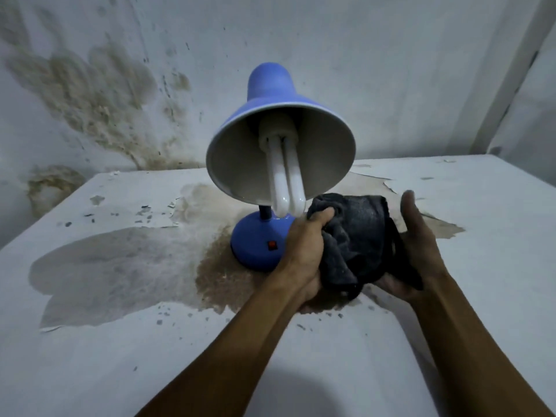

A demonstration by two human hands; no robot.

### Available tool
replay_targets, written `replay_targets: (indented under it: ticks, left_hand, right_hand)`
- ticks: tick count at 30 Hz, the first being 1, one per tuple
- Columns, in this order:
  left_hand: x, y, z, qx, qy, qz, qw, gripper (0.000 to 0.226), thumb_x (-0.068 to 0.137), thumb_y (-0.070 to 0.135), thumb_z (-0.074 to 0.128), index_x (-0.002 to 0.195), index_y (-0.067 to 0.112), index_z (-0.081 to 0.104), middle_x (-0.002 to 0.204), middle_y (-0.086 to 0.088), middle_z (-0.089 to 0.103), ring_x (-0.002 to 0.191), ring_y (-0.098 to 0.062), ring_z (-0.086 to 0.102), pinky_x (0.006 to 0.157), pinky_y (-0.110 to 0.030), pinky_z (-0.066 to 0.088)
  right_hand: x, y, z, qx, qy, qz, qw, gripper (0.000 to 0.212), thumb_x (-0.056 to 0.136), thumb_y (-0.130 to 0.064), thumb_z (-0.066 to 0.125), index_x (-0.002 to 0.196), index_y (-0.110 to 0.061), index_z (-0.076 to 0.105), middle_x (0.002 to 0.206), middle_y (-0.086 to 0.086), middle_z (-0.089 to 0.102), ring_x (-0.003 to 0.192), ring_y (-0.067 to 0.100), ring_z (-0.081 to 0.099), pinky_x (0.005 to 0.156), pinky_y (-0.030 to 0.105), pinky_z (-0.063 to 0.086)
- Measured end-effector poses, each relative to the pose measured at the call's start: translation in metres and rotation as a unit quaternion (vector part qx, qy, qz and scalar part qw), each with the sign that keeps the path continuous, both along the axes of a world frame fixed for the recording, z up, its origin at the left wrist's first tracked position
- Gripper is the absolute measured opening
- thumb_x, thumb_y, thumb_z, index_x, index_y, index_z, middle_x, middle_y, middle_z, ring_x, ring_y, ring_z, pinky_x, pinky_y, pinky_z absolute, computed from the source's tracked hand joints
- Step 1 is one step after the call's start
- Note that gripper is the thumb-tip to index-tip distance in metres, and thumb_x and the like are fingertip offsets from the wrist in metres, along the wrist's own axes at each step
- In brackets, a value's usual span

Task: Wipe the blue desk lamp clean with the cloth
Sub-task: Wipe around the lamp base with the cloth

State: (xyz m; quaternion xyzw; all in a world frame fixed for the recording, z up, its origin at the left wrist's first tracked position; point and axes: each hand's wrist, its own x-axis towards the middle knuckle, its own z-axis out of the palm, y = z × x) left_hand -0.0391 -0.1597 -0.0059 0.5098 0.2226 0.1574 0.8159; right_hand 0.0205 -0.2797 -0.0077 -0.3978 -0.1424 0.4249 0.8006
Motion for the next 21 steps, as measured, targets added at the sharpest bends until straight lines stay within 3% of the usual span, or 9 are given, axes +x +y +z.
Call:
replay_targets:
  ticks: [1, 3, 5, 7, 10, 12, 14, 17, 21]
  left_hand:
    - [0.004, -0.001, -0.003, 0.081, -0.009, 0.010, 0.997, 0.010, 0.090, 0.020, 0.060, 0.093, 0.012, 0.065, 0.080, -0.008, 0.071, 0.073, -0.020, 0.069, 0.068, -0.037, 0.060]
    - [0.003, 0.001, -0.003, 0.304, -0.006, 0.014, 0.953, 0.011, 0.087, 0.023, 0.066, 0.093, 0.015, 0.068, 0.083, -0.001, 0.073, 0.077, -0.011, 0.069, 0.070, -0.030, 0.058]
    - [-0.005, 0.011, -0.004, 0.412, 0.021, 0.019, 0.911, 0.023, 0.083, 0.029, 0.071, 0.101, 0.016, 0.069, 0.085, 0.011, 0.067, 0.073, 0.003, 0.062, 0.064, -0.010, 0.049]
    - [-0.018, 0.032, -0.007, 0.448, 0.103, 0.091, 0.883, 0.039, 0.079, 0.039, 0.074, 0.109, 0.017, 0.063, 0.096, 0.010, 0.060, 0.079, 0.001, 0.057, 0.063, -0.003, 0.039]
    - [-0.032, 0.071, -0.021, 0.516, 0.190, 0.211, 0.808, 0.076, 0.064, 0.048, 0.081, 0.126, 0.017, 0.050, 0.123, -0.007, 0.054, 0.114, -0.024, 0.049, 0.082, -0.027, 0.044]
    - [-0.034, 0.087, -0.027, 0.511, 0.249, 0.159, 0.807, 0.116, 0.048, 0.058, 0.086, 0.142, 0.016, 0.030, 0.138, -0.011, 0.044, 0.128, -0.031, 0.037, 0.098, -0.043, 0.044]
    - [-0.029, 0.090, -0.029, 0.518, 0.285, 0.090, 0.801, 0.144, 0.030, 0.073, 0.082, 0.147, 0.020, 0.018, 0.144, -0.011, 0.041, 0.132, -0.033, 0.037, 0.104, -0.049, 0.041]
    - [-0.016, 0.088, -0.036, 0.575, 0.300, 0.076, 0.757, 0.151, 0.013, 0.094, 0.062, 0.138, 0.014, 0.034, 0.130, -0.011, 0.055, 0.119, -0.031, 0.053, 0.097, -0.049, 0.047]
    - [-0.011, 0.093, -0.036, 0.616, 0.302, 0.065, 0.724, 0.139, 0.022, 0.087, 0.067, 0.134, 0.012, 0.036, 0.130, -0.010, 0.054, 0.119, -0.032, 0.051, 0.101, -0.049, 0.043]
  right_hand:
    - [0.000, -0.003, 0.001, -0.034, -0.024, -0.015, 0.999, 0.058, 0.088, -0.050, 0.050, 0.120, -0.006, 0.071, 0.123, 0.020, 0.069, 0.110, 0.034, 0.069, 0.087, 0.044, 0.059]
    - [0.006, -0.007, 0.003, -0.114, -0.044, -0.046, 0.991, 0.034, 0.093, -0.025, 0.056, 0.118, -0.006, 0.068, 0.112, 0.018, 0.074, 0.095, 0.031, 0.075, 0.076, 0.039, 0.063]
    - [0.015, -0.006, 0.002, -0.176, -0.049, -0.092, 0.979, 0.022, 0.094, -0.011, 0.059, 0.114, -0.006, 0.068, 0.106, 0.017, 0.076, 0.089, 0.030, 0.075, 0.071, 0.039, 0.064]
    - [0.023, 0.001, 0.003, -0.226, -0.070, -0.156, 0.959, 0.015, 0.091, -0.005, 0.065, 0.106, -0.009, 0.068, 0.105, 0.017, 0.075, 0.090, 0.031, 0.074, 0.070, 0.039, 0.061]
    - [0.033, 0.024, 0.007, -0.260, -0.157, -0.232, 0.924, 0.018, 0.084, -0.003, 0.074, 0.098, -0.012, 0.068, 0.100, 0.014, 0.073, 0.083, 0.025, 0.072, 0.065, 0.035, 0.059]
    - [0.037, 0.046, 0.014, -0.265, -0.231, -0.263, 0.899, 0.024, 0.074, -0.004, 0.083, 0.090, -0.015, 0.068, 0.093, 0.011, 0.073, 0.080, 0.022, 0.072, 0.067, 0.035, 0.062]
    - [0.043, 0.068, 0.017, -0.296, -0.312, -0.280, 0.858, 0.026, 0.064, -0.013, 0.087, 0.079, -0.021, 0.068, 0.086, 0.007, 0.073, 0.082, 0.025, 0.072, 0.076, 0.041, 0.062]
    - [0.048, 0.093, 0.021, -0.349, -0.398, -0.271, 0.804, 0.015, 0.062, -0.027, 0.068, 0.063, -0.029, 0.053, 0.080, 0.006, 0.065, 0.078, 0.029, 0.063, 0.071, 0.043, 0.055]
    - [0.058, 0.105, 0.022, -0.396, -0.438, -0.250, 0.767, 0.029, 0.080, -0.015, 0.065, 0.064, -0.028, 0.045, 0.086, 0.011, 0.062, 0.088, 0.039, 0.062, 0.077, 0.048, 0.054]
